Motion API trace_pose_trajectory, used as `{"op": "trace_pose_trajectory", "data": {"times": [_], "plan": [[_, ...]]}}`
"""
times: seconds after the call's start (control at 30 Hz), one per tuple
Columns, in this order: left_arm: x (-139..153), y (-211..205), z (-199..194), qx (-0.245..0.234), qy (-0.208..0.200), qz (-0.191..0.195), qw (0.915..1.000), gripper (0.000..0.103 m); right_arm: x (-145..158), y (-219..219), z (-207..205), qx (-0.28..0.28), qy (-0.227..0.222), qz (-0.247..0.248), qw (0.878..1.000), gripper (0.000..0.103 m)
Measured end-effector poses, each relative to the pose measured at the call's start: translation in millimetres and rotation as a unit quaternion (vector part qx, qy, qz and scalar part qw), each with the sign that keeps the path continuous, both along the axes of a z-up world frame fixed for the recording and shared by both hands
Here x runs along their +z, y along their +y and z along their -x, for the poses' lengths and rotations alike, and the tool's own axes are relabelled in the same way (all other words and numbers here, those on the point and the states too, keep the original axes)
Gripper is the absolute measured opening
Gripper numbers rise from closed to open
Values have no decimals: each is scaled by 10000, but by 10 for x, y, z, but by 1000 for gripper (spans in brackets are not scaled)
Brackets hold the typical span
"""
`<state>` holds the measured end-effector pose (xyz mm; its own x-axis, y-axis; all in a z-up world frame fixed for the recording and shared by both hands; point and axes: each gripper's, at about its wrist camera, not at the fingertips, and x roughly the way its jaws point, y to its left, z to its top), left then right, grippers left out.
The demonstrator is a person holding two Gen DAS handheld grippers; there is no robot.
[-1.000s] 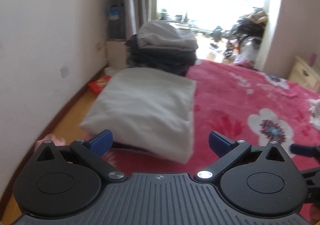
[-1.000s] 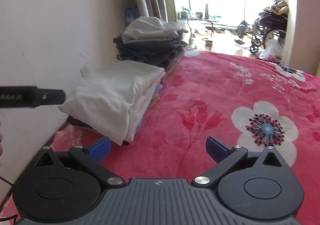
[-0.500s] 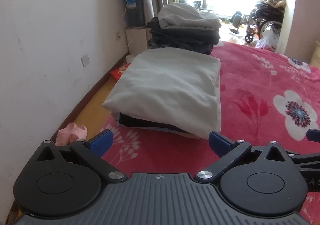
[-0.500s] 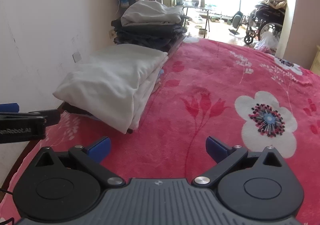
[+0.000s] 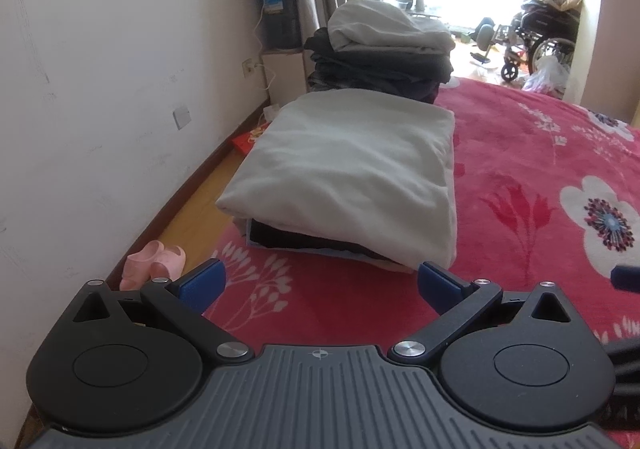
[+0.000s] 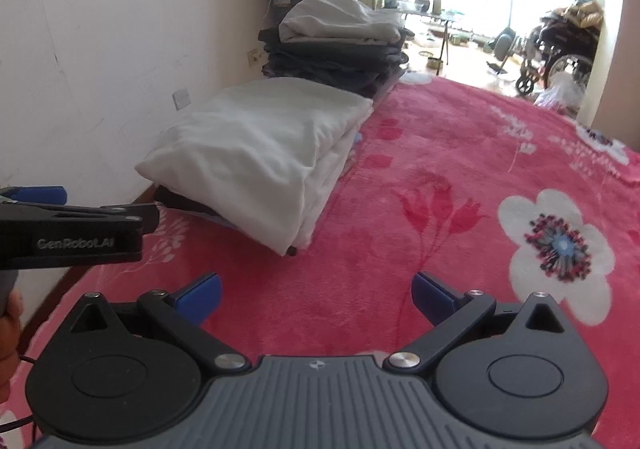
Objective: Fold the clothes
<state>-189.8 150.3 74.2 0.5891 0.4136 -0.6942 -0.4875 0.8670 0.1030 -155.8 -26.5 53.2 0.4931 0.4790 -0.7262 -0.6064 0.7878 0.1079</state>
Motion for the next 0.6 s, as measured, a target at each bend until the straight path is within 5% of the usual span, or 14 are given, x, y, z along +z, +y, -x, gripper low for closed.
{"op": "trace_pose_trajectory", "data": {"times": [0.6], "plan": [[-50, -21, 19, 125, 79, -32, 9999, 103, 60, 64, 67, 272, -87, -23, 9996, 103]]}}
